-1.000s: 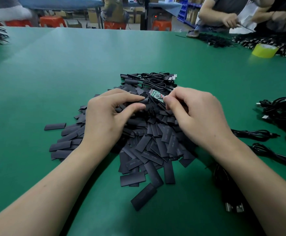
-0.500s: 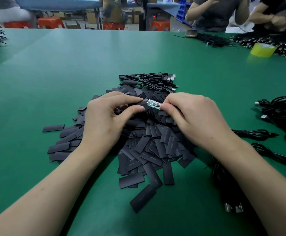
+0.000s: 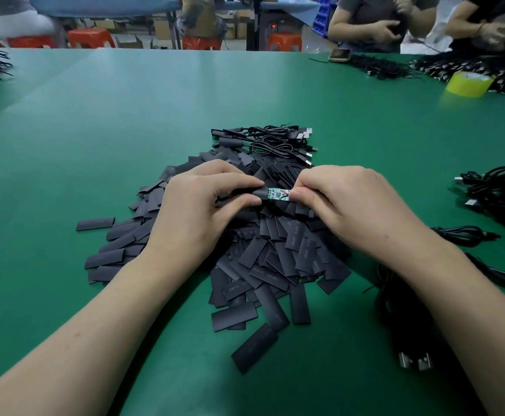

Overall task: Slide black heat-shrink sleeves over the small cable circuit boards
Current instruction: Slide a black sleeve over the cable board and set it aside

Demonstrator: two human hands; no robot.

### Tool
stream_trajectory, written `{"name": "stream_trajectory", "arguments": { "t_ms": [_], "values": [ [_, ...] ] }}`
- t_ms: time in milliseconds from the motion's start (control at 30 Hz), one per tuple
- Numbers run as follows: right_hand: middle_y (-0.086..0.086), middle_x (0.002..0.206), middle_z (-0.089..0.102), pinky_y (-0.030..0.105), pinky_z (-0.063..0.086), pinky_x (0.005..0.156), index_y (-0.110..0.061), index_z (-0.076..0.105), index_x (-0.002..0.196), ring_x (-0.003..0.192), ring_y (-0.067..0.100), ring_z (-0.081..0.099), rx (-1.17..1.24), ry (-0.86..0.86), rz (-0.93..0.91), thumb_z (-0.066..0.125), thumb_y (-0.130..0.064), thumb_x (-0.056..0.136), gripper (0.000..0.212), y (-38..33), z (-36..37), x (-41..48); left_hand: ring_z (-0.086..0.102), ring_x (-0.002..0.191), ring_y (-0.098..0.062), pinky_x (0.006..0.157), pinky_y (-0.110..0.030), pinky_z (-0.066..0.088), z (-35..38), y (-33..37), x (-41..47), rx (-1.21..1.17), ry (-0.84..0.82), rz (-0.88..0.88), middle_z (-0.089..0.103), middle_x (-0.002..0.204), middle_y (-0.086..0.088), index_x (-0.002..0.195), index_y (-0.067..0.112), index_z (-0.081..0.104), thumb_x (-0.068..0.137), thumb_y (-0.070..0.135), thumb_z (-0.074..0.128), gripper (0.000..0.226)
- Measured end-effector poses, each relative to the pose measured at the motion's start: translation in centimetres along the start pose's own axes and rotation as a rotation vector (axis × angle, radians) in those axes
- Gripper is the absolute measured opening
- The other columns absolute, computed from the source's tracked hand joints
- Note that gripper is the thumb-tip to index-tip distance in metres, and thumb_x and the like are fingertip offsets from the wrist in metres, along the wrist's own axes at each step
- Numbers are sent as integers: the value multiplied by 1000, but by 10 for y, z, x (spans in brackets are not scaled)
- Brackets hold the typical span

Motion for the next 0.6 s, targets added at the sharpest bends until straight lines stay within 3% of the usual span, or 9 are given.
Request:
{"name": "stream_trajectory", "arguments": {
  "t_ms": [167, 433, 600],
  "values": [
    [-14, 73, 45, 34, 28, 63, -33, 49, 87, 71, 17, 41, -3, -27, -19, 39, -45, 101, 21, -6, 5, 0, 61, 85, -2, 79, -16, 46, 0, -6, -1, 20, 29, -44, 65, 91, 18, 102, 22, 81, 84, 25, 82, 17],
    [-13, 76, 47, 35, 30, 63, -25, 59, 93, 72, 18, 44, -17, -22, -22, 38, -45, 101, 30, -5, 3, 0, 65, 91, -4, 86, -15, 48, -1, -2, -1, -6, 14, -38, 71, 96, 12, 101, 20, 81, 85, 20, 82, 16],
    [-13, 75, 47, 35, 29, 63, -30, 50, 88, 71, 18, 45, -7, -23, -18, 31, -47, 97, 27, -5, 1, 0, 66, 91, -5, 85, -17, 50, 1, 1, -1, -14, -13, -17, 72, 97, 9, 102, 18, 81, 86, 19, 81, 17]
  ]
}}
Point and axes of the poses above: each hand's wrist, its own x-axis towards the middle knuckle, its own z-axis out of the palm, y = z × x, the point moved 6 cm from there along x, towards the middle knuckle
